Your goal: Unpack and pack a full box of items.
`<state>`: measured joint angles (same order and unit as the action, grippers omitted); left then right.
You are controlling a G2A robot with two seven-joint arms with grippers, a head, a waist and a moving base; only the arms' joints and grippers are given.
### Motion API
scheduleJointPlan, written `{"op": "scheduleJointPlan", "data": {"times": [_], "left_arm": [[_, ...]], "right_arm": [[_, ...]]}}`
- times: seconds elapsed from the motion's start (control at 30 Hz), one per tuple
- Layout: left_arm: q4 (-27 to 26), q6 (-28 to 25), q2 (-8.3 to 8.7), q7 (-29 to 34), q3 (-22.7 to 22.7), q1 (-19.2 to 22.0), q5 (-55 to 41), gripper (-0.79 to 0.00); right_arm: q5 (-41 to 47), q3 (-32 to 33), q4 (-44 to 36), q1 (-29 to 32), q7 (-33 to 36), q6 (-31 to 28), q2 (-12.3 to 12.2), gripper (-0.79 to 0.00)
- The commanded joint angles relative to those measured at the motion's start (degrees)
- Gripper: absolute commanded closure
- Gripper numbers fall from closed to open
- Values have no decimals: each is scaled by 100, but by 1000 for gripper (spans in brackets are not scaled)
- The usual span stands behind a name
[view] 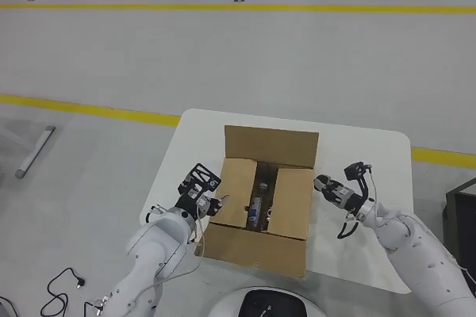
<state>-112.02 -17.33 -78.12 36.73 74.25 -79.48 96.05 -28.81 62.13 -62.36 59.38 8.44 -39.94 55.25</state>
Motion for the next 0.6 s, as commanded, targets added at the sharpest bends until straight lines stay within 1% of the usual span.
{"op": "scheduleJointPlan", "data": {"times": [0.0, 0.1, 0.17, 0.23, 0.3, 0.4, 0.57], "left_arm": [[0, 0, 0, 0, 0, 0, 0, -785], [0, 0, 0, 0, 0, 0, 0, -785], [-10, 47, -1, -133, -25, -4, -10, -785], [15, 118, -12, -248, -99, 35, -97, -785], [100, 102, -25, -146, -234, 151, -101, -785], [303, 219, -65, 158, -552, 399, 59, -785], [796, 679, -185, 557, -1251, 891, 491, -785]], "right_arm": [[-65, 164, -131, 147, -130, -111, -44, 0], [-364, 504, -526, 486, -334, -186, -148, 0], [-520, 734, -820, 738, -322, -244, -221, 0], [-630, 974, -1092, 973, -301, -217, -286, 0], [-652, 1190, -1339, 1199, -282, -189, -335, 0], [-721, 1458, -1633, 1476, -277, -135, -388, 0], [-776, 1746, -1934, 1785, -307, -64, -427, 0]]}}
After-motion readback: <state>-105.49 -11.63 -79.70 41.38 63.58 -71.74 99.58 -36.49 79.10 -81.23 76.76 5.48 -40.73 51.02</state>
